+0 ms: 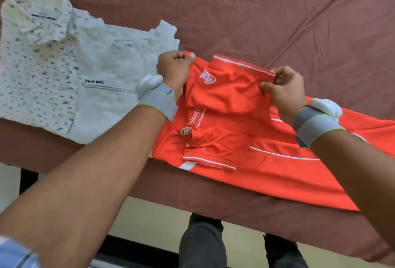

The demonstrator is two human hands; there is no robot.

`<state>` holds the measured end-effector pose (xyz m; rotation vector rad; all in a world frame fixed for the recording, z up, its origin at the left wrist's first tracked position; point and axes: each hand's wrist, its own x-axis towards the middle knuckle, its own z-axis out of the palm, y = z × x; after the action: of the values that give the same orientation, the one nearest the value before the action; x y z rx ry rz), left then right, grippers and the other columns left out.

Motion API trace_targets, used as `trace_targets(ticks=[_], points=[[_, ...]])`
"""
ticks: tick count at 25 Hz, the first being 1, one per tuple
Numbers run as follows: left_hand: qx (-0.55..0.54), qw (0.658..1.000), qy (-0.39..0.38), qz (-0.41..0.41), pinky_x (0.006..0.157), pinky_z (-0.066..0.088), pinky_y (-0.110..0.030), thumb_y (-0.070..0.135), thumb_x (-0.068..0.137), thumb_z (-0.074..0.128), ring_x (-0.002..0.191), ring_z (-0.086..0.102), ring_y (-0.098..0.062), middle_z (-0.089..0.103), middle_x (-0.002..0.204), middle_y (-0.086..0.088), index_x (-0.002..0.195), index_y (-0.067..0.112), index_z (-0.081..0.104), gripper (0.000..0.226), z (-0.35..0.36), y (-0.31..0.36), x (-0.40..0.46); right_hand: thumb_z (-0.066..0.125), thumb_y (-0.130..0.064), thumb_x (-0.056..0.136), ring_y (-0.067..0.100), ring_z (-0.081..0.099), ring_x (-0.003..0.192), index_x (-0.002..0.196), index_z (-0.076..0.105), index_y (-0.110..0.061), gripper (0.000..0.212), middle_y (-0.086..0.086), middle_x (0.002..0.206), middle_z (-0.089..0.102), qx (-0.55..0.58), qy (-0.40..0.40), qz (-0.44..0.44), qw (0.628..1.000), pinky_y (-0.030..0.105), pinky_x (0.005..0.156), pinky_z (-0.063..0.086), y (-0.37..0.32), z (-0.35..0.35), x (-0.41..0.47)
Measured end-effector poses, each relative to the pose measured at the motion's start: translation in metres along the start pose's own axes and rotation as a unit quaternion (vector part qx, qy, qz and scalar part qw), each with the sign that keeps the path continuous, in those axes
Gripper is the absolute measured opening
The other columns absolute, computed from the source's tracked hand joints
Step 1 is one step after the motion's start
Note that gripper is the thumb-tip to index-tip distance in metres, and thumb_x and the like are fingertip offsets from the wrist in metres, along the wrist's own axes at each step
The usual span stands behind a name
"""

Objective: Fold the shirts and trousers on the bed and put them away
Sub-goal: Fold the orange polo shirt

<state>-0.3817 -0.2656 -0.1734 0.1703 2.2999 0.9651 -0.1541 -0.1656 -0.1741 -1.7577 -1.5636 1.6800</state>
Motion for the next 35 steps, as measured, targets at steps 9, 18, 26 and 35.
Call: trace_targets(ticks=[9, 18, 26, 35], points=[[0.114, 0.962, -0.028, 0.245, 0.079, 0.051, -0.03, 0.025, 0.085, 0.065, 0.082, 0.06, -0.016, 0.06, 0.09, 0.006, 0.105, 0.013, 0.064, 0.023, -0.006, -0.002, -0.028, 0.056, -0.011, 0.096, 0.001, 0.054, 0.063, 0.085, 0.051, -0.022, 0.017, -0.007, 0.079, 0.06, 0.036, -0.034, 0.033, 0.998, 0.017, 0.052, 0.044, 0.004, 0.005, -0.008], [0.134, 0.966, -0.216, 0.053, 0.065, 0.04, -0.027, 0.04, 0.085, 0.074, 0.071, 0.056, -0.013, 0.067, 0.08, -0.003, 0.085, 0.013, 0.074, 0.026, -0.004, 0.002, -0.022, 0.067, -0.025, 0.089, 0.011, 0.047, 0.061, 0.105, 0.048, -0.023, 0.025, 0.001, 0.084, 0.054, 0.04, 0.043, 0.139, 0.989, 0.029, 0.052, 0.04, 0.011, 0.001, -0.012], [0.152, 0.944, -0.279, 0.088, 0.062, 0.038, -0.022, 0.021, 0.09, 0.07, 0.05, 0.045, 0.007, 0.056, 0.047, 0.016, 0.093, 0.02, 0.065, 0.005, -0.05, -0.045, -0.052, 0.066, -0.001, 0.082, 0.013, 0.046, 0.057, 0.103, 0.049, -0.02, 0.033, -0.002, 0.068, 0.054, -0.106, -0.065, -0.006, 0.992, 0.031, 0.06, 0.04, 0.033, -0.004, -0.045], [0.259, 0.955, -0.084, 0.121, 0.093, 0.041, -0.033, 0.033, 0.077, 0.078, 0.109, 0.055, -0.026, 0.058, 0.111, -0.006, 0.115, 0.013, 0.056, 0.048, -0.034, -0.05, -0.067, 0.067, -0.012, 0.076, 0.038, 0.045, 0.124, 0.131, 0.048, -0.005, 0.059, 0.019, 0.136, 0.045, -0.393, -0.003, -0.244, 0.886, 0.048, 0.098, 0.044, 0.024, 0.016, -0.071]])
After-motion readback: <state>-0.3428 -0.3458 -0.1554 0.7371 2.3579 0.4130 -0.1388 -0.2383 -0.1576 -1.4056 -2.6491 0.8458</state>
